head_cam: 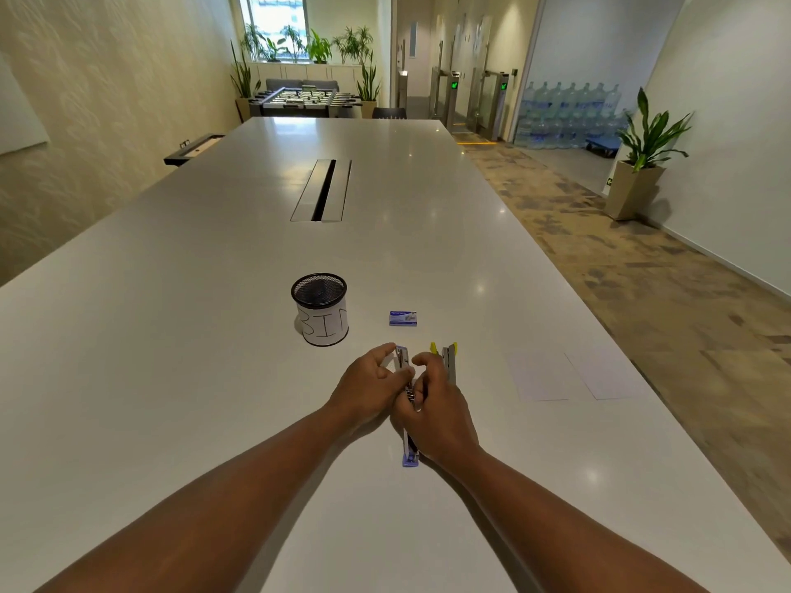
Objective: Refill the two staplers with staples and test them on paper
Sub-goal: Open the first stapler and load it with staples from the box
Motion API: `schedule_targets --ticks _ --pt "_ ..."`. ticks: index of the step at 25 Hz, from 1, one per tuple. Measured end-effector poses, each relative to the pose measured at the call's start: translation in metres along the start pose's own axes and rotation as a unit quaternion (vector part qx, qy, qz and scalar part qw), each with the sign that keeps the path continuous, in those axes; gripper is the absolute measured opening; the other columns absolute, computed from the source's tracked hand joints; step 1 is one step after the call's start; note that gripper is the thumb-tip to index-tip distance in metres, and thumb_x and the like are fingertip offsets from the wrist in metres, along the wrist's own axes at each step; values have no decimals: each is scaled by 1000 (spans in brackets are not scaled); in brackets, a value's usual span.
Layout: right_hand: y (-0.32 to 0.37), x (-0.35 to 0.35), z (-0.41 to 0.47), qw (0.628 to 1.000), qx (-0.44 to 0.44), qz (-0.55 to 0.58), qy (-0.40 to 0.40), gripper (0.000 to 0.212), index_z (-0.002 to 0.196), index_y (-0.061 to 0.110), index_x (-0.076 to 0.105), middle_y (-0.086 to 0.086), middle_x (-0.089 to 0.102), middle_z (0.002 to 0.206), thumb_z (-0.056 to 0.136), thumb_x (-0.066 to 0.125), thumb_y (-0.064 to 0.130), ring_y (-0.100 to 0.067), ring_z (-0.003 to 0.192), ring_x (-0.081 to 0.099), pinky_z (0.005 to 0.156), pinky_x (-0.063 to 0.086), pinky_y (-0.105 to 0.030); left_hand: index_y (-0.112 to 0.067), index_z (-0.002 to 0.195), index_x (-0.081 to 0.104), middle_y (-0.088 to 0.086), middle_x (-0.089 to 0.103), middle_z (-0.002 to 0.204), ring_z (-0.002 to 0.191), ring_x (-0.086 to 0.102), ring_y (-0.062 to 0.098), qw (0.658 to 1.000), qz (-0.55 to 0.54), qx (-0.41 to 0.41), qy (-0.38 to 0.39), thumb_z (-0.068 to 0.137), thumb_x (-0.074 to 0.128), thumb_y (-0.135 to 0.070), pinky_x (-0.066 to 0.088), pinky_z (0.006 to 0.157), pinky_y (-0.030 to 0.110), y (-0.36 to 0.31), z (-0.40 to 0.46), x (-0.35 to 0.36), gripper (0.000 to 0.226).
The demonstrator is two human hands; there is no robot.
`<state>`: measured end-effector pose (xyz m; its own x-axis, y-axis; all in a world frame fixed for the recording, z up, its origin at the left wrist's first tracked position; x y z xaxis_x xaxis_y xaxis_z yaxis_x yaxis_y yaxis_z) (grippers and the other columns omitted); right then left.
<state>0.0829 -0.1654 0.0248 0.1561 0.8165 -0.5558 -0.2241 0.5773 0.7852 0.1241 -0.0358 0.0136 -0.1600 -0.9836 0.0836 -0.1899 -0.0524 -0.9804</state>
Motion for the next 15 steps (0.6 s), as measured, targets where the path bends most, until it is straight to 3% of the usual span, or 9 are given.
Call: schedule_targets --ticks 2,3,6,9,13,15 --pt "-1 -1 1 1000 -3 2 1 42 120 35 40 7 53 60 83 58 32 -6 56 57 55 50 -25 -14 153 38 15 75 74 76 76 9 996 87 23 -15 93 71 -12 55 65 12 -3 -6 1 68" --pt "-1 -1 0 1000 -3 1 1 40 119 36 40 7 53 60 83 59 31 -7 57 56 55 49 -25 -14 153 38 17 73 71 71 74 8 994 102 31 -25 92 70 -10 53 65 11 -4 -7 0 69" --pt "0 -1 -2 1000 -11 -6 5 38 117 38 40 7 56 64 85 61 40 -7 61 59 54 47 -19 -13 152 38 16 58 64 65 62 25 999 5 8 -34 93 65 0 56 70 30 -6 -9 1 66" --pt "5 1 -6 999 -39 -34 19 41 118 41 39 18 60 65 83 58 52 -3 58 59 49 43 -14 -12 148 45 10 54 63 61 58 21 998 -20 17 -63 94 65 0 56 62 32 -7 -7 -3 58" --pt "1 0 -7 999 -30 -8 32 41 111 45 40 10 58 69 74 57 39 -10 57 55 55 51 -35 -11 146 47 -4 56 59 63 58 12 991 23 45 -122 92 65 -2 54 64 25 -12 -10 -8 57" --pt "-4 -3 -7 999 -16 33 13 35 106 40 45 5 58 71 75 58 33 -13 58 55 58 51 -42 -14 147 45 5 60 67 65 59 13 988 30 59 -141 92 65 -3 54 63 22 -17 -13 -9 59"
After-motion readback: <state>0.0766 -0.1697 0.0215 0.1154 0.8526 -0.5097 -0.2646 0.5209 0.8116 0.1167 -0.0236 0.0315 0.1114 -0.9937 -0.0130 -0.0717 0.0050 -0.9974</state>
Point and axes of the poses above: each hand's wrist, its own z-axis towards the middle knuckle, its own x-axis out of the palm, y = z × x, the point moved 5 cm from there along z, towards the middle knuckle
